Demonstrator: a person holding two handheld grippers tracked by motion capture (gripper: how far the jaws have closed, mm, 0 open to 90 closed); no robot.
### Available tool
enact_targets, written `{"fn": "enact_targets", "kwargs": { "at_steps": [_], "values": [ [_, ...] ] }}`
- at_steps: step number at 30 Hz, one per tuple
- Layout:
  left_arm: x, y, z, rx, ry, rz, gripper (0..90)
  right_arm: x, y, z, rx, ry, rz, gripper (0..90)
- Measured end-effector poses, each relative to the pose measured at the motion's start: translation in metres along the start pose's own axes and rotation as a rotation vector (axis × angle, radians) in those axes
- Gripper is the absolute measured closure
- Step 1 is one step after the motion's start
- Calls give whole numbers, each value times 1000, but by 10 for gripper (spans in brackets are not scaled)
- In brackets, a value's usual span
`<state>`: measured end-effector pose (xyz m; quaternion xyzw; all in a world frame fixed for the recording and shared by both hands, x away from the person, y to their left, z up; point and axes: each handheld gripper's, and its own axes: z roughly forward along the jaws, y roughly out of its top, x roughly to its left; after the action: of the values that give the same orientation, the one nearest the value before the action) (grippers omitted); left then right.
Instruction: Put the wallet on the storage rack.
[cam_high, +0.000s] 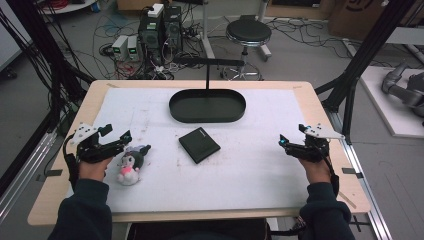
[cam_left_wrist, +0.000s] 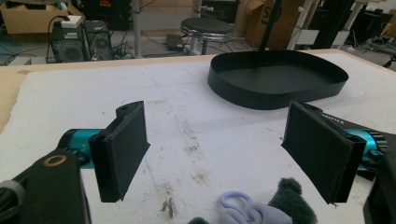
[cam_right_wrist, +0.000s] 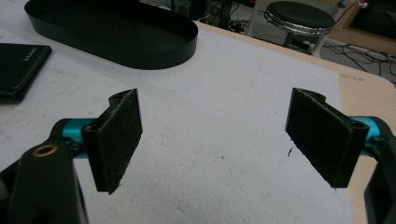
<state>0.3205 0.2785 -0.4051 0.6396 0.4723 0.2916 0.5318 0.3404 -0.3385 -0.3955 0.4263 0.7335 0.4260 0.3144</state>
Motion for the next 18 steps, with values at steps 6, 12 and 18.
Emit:
{"fn": "enact_targets", "kwargs": {
  "at_steps": [6, 12, 18],
  "values": [
    [0, -1, 1, 10, 6, 3, 218, -1, -1, 3, 14, 14, 8, 189],
    [1, -2, 1, 12, 13, 2, 220, 4, 0, 4, 19, 30, 3, 189],
    [2, -2, -4, 4, 22, 1, 221, 23, 7, 11, 21, 86, -40, 194]
  ]
}}
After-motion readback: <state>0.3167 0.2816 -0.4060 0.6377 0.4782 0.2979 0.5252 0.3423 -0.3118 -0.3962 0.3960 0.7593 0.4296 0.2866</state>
